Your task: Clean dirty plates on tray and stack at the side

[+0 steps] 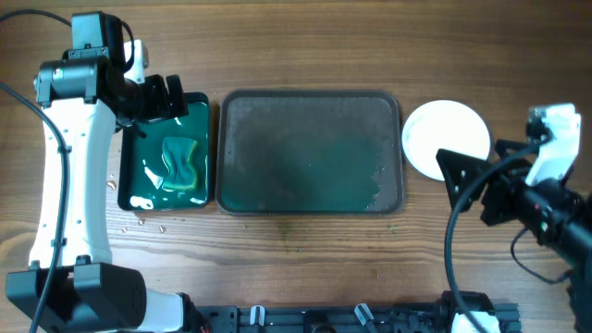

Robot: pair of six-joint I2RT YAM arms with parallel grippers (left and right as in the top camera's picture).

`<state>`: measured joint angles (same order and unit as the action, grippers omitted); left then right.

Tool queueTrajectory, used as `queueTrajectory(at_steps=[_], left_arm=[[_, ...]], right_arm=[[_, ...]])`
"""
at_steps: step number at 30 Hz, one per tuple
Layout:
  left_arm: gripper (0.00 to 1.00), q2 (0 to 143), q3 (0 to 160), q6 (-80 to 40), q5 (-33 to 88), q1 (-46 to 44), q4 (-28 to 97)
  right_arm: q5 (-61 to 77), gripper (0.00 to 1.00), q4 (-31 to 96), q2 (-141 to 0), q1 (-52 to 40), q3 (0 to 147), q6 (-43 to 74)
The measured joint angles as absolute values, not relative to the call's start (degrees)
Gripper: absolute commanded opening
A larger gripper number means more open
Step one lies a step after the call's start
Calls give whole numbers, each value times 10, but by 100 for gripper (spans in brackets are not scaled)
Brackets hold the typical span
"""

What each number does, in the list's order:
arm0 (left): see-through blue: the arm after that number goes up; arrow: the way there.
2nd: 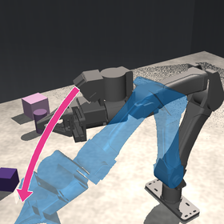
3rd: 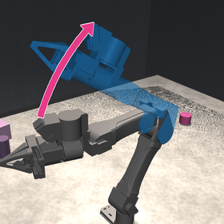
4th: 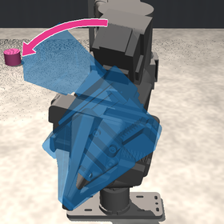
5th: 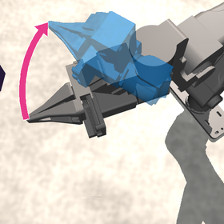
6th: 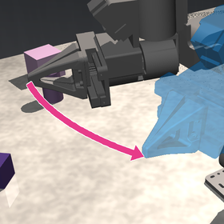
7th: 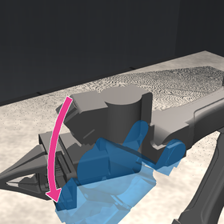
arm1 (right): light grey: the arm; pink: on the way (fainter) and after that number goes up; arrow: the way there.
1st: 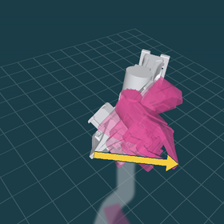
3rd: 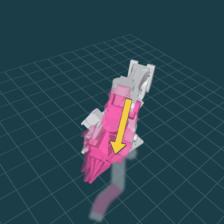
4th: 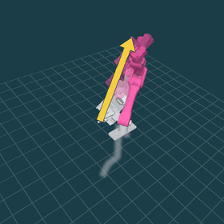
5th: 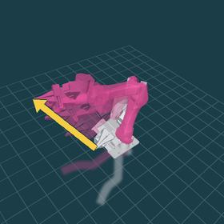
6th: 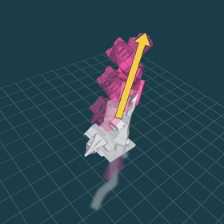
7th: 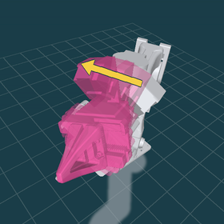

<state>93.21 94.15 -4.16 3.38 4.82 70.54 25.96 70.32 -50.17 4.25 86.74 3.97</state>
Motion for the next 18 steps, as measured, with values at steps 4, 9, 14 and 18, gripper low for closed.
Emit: queueTrajectory(at_steps=[4,9,14,18], left_arm=[[100,932,941,-42,34,48,705],[100,932,941,-42,34,48,705],[100,932,941,-42,36,48,706],[100,932,941,-41,35,48,705]], right_arm=[[260,100,704,-489,43,867,40],[260,100,706,-490,42,864,11],[270,100,590,-461,26,773,-60],[272,100,451,-381,-4,623,-90]])
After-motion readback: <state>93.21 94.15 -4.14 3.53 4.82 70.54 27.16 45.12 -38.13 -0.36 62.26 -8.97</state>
